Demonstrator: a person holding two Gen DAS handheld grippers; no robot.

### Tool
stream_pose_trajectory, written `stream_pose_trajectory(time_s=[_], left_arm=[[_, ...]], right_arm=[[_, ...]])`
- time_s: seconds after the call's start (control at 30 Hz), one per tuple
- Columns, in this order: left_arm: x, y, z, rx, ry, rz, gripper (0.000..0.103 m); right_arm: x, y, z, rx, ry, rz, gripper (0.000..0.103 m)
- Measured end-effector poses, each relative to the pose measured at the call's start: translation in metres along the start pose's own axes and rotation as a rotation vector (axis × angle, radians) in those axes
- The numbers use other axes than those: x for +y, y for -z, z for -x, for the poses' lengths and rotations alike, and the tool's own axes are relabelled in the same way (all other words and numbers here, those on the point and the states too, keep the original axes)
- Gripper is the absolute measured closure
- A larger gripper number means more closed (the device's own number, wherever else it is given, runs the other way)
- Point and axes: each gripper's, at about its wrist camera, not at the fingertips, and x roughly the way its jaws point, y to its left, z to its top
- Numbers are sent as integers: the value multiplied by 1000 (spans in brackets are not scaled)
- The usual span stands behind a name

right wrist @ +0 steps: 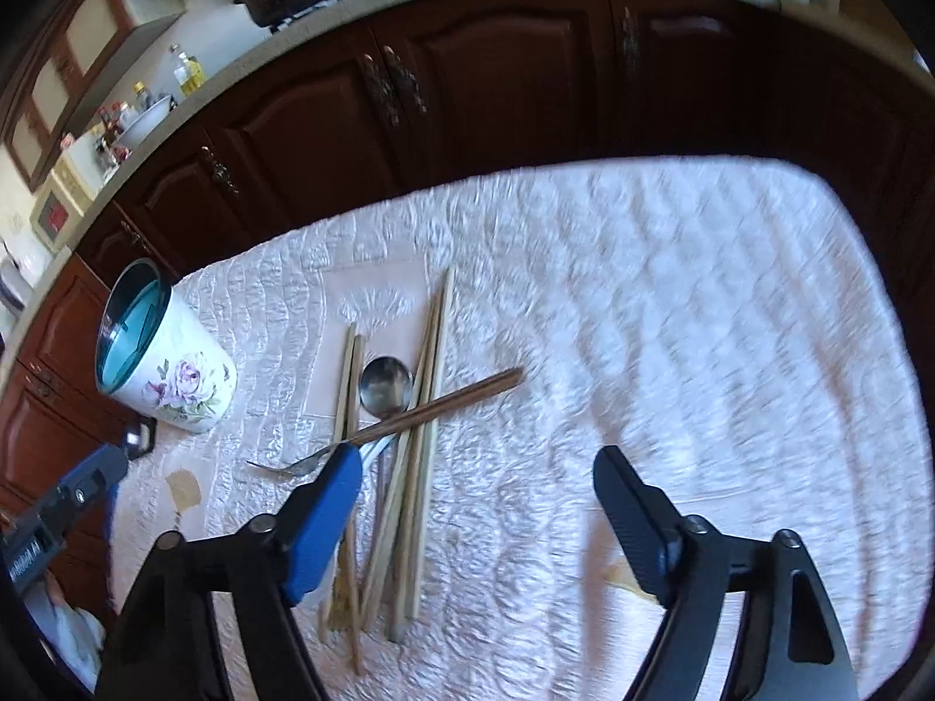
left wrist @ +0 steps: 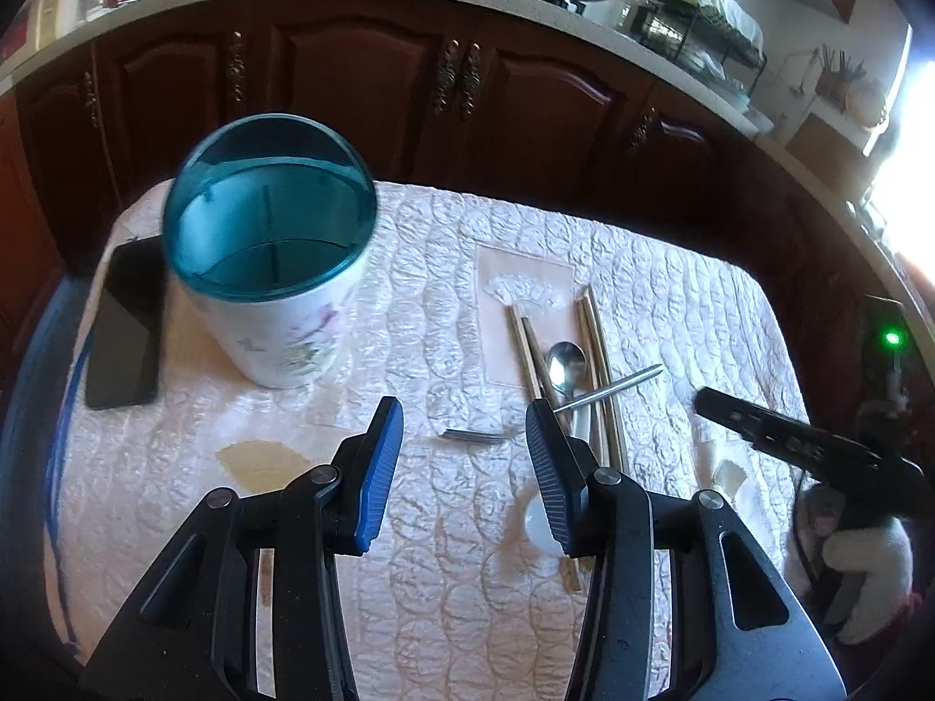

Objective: Organize utensils
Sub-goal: 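Grasp a light chopstick with the left tool while the right tool grasps a brown chopstick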

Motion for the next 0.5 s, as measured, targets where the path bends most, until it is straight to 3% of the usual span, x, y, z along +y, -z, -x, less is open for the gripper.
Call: stream_pose_trajectory(time_s=[0.07,0.17,0.3,0.37,0.43,0.5], left_arm=[[-3,-2,-5,6,2,-10,60],[-7,-6,-12,14,2,-20,60],[-7,-11,-24,32,-3,-29,60],[-8,-14,-31,47,-4,-36,60],[-10,-17,-39,58,-6,-45,60],[-13,-21,-48,72,-4,-55,60]], right_arm=[[-8,-3,-19,38,-46,-82,45],[-18,-8,-44,82,-126,-208,49],[-33,-14,-66,89,-161,-332,54],[-40,-18,-74,96,-188,-374,63],[-43,-22,-79,96,-213,-373,78],[-43,-28,-78,93,-243,-357,79]])
